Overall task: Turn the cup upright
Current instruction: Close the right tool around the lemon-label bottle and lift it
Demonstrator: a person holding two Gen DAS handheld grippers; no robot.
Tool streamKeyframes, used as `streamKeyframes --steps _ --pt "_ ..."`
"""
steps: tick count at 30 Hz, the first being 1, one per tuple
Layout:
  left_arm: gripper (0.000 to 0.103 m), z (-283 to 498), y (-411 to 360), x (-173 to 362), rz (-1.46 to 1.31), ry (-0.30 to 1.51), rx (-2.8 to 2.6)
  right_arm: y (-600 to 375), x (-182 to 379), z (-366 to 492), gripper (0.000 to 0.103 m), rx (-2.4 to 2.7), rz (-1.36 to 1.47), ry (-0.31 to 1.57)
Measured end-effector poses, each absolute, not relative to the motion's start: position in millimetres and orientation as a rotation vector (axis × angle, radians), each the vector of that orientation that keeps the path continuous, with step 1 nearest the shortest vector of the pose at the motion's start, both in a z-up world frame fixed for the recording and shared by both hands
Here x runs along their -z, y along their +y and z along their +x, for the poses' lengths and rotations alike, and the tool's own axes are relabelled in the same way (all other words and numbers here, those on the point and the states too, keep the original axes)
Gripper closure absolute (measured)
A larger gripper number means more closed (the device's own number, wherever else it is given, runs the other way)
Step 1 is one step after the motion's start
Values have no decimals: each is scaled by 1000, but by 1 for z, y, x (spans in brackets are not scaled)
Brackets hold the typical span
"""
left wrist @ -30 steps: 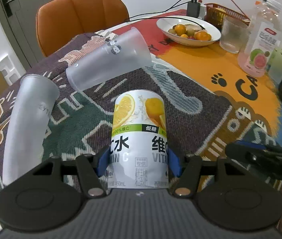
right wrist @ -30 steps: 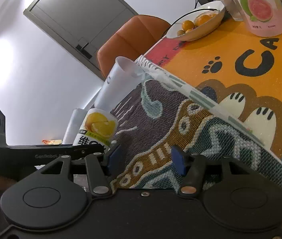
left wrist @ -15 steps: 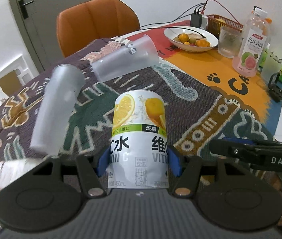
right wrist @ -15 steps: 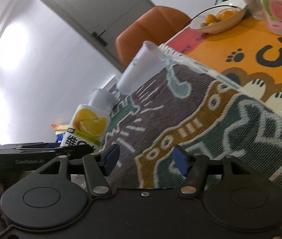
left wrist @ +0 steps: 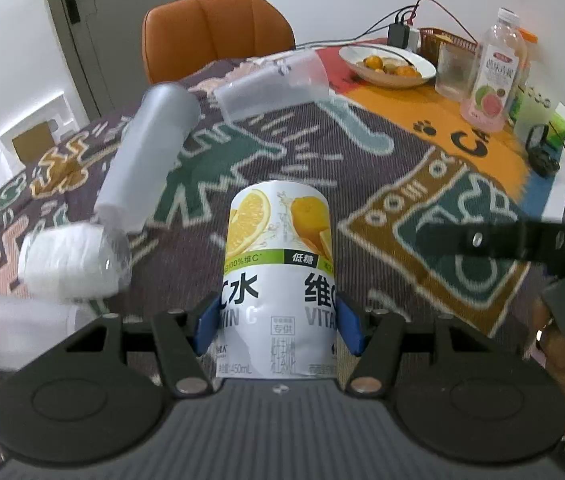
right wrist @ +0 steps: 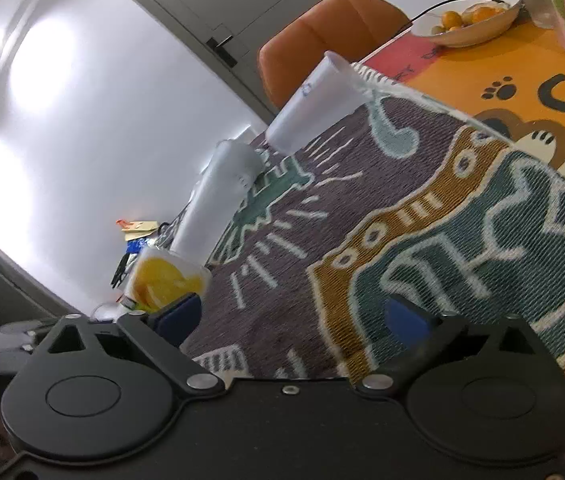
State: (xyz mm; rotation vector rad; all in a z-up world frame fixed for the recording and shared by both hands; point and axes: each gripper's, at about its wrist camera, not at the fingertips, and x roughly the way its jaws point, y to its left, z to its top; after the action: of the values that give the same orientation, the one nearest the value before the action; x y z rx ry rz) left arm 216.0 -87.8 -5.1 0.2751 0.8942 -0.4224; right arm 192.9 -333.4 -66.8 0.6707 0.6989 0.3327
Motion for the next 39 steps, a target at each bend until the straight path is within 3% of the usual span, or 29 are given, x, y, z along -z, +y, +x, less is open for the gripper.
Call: streamKeyframes --steps 16,18,21,26,39 --pt "42 199 -70 41 224 899 459 -291 69 188 0 -358 661 800" --pt "39 196 -67 37 220 875 459 -289 69 190 0 -362 658 807" --pt "26 195 -58 29 171 854 454 -286 69 196 0 -368 672 814" --pt "19 195 -34 12 13 788 424 -282 71 206 0 -402 709 844" --pt "18 186 29 16 -224 681 267 -251 66 231 0 -432 708 923"
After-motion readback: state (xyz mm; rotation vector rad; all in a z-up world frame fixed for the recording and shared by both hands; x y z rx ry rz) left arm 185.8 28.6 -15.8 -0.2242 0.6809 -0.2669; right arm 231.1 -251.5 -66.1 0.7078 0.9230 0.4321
